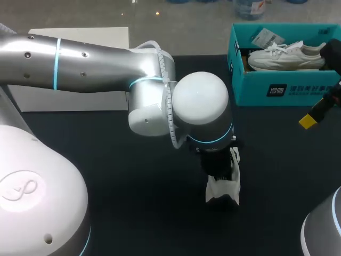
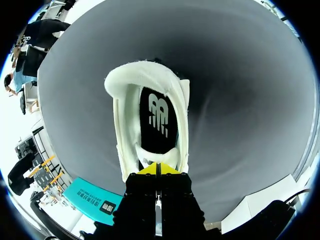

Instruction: Take the shoe out of the shoebox, open the shoe tongue, remove and reinsert the insole, then place the shoe into the shoebox

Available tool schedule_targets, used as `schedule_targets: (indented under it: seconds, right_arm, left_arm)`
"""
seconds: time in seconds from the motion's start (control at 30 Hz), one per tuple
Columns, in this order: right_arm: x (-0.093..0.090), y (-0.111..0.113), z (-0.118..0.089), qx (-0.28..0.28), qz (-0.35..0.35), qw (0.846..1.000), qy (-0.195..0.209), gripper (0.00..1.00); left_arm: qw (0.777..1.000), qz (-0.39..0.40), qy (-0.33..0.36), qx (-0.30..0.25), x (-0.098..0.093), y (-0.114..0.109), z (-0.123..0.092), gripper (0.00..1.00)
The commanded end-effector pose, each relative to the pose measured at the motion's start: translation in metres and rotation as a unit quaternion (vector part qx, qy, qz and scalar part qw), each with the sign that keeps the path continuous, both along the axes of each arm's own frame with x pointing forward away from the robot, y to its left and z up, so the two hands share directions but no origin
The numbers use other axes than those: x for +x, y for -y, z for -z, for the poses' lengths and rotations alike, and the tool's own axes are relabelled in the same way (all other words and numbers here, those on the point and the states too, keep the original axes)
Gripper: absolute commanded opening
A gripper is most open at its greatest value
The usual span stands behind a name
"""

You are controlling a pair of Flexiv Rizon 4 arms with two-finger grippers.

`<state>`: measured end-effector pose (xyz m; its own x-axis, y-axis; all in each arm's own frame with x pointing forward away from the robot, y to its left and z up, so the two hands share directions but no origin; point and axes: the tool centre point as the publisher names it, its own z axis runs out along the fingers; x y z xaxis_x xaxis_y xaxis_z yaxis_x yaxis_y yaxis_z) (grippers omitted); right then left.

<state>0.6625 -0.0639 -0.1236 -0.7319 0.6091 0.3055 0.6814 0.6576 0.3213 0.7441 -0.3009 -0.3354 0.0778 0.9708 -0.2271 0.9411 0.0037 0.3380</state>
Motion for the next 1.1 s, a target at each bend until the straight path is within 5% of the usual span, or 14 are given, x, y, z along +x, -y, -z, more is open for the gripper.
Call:
schedule_targets:
  seconds: [0.03,0.27,0.57,0.83,1.1]
  right_arm:
    - [0.003,-0.001,0.000,-0.001,0.000,1.000,-0.003,1.00]
    - [0.003,-0.001,0.000,-0.001,0.000,1.000,-0.003,1.00]
    - [0.003,-0.001,0.000,-0.001,0.000,1.000,-0.003,1.00]
    - [0.003,-0.001,0.000,-0.001,0.000,1.000,-0.003,1.00]
    - [0.003,-0.001,0.000,-0.001,0.000,1.000,-0.003,1.00]
  left_arm:
    - [1.000,-0.004,0.013,0.000,0.008,0.007,-0.008,0.00]
    - [1.000,-0.013,0.016,0.001,0.016,0.013,-0.002,0.00]
    - [0.998,-0.060,-0.017,-0.006,-0.003,-0.001,0.017,0.00]
    - [0.984,-0.170,-0.045,-0.029,0.002,-0.019,-0.003,0.00]
    - [0.942,-0.315,-0.103,-0.051,-0.001,-0.033,-0.035,0.00]
